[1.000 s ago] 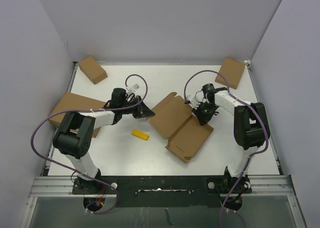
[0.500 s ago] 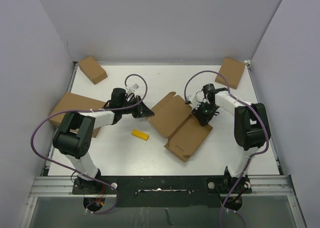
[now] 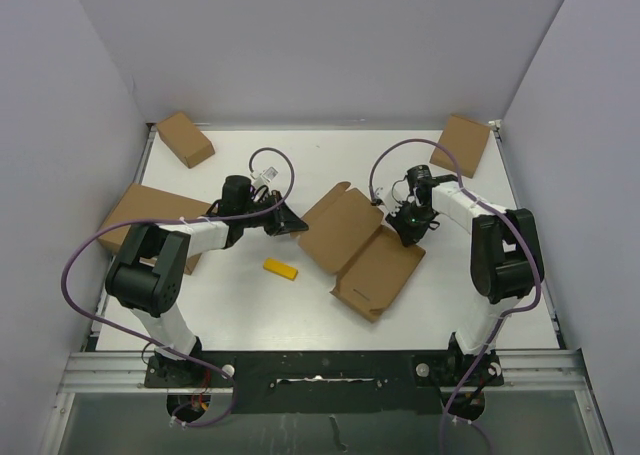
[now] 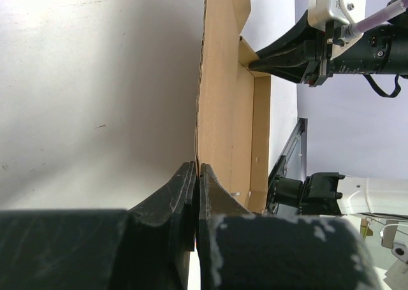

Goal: Fold the paper box

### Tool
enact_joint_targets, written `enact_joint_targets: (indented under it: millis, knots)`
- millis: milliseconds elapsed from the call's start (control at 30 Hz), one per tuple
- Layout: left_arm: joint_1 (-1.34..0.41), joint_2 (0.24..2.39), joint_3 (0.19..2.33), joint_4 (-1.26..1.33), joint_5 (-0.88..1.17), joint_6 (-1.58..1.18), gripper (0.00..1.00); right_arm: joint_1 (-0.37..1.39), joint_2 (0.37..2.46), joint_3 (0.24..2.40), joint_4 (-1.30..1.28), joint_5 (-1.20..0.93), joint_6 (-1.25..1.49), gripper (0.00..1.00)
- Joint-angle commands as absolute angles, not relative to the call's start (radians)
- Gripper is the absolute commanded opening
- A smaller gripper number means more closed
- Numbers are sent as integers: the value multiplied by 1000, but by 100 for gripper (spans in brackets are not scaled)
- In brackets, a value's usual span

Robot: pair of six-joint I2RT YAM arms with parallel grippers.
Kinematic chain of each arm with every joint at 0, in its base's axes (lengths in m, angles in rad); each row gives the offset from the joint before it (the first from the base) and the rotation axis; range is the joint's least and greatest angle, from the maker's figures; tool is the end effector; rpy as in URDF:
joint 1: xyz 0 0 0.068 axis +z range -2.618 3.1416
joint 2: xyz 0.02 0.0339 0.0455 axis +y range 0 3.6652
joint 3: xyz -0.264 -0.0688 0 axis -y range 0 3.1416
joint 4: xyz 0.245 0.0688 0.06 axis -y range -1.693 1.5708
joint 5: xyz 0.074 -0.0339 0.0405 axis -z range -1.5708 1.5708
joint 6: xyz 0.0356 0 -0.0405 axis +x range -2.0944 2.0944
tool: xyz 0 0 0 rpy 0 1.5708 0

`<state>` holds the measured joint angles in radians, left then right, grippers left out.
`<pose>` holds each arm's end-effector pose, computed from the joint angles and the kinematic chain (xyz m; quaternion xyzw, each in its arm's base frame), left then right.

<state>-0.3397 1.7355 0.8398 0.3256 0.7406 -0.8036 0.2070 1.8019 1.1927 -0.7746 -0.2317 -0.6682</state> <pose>0.3198 -0.1385 0.1660 -0.0191 0.8359 -0.5090 0.2043 0.3271 0.0770 0.1727 -0.4289 0.8912 0.0908 0.1166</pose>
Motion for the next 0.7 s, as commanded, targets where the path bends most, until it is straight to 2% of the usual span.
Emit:
enact_joint_targets:
  millis: [0, 100, 167, 667]
  knots:
    - [-336, 1719, 869, 357, 756, -787, 0, 199, 1784, 1197, -773, -225, -677, 1]
    - [-339, 1728, 873, 359, 766, -787, 0, 208, 1779, 1200, -764, -236, -668, 20]
    - [-343, 1733, 876, 359, 772, -788, 0, 217, 1774, 1198, -744, -234, -663, 26]
    - [-352, 1743, 886, 362, 788, -787, 0, 256, 1808, 1193, -662, -208, -631, 30]
